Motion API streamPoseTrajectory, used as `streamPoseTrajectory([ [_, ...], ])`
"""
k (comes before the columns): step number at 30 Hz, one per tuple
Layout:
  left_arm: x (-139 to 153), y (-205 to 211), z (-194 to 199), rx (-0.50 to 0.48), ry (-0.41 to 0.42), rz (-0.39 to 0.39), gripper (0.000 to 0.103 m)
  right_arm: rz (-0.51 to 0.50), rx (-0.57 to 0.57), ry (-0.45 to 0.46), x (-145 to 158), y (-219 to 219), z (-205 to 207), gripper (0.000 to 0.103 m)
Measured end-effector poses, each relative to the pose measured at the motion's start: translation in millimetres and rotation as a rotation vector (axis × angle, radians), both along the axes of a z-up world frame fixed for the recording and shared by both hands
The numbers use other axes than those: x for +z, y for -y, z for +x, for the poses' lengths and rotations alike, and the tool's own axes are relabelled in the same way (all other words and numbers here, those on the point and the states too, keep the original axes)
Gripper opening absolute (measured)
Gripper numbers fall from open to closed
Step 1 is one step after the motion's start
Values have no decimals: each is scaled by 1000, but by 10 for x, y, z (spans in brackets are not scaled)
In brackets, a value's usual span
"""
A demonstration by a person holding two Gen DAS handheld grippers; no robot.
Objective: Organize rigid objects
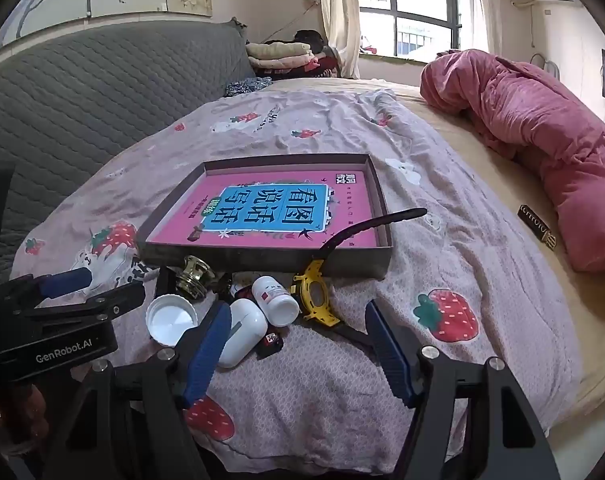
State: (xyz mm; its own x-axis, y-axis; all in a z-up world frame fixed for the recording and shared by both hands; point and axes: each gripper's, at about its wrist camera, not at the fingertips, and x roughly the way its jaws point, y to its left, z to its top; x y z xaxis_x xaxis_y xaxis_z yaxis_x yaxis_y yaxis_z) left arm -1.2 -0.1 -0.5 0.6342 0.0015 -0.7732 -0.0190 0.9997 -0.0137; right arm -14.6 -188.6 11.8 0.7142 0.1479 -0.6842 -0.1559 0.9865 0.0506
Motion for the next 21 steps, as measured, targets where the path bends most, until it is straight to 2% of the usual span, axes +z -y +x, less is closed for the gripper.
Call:
streamPoseTrajectory([
  [11, -45, 15, -68, 34, -31, -5, 77, -2, -1, 4, 26, 14, -11, 69],
  [12, -5, 12, 12, -17, -14, -3, 77, -2, -2, 7, 37, 18, -11, 69],
  [21, -45, 3, 25, -21, -23, -4, 77, -3, -6, 9, 9, 5, -5, 69],
])
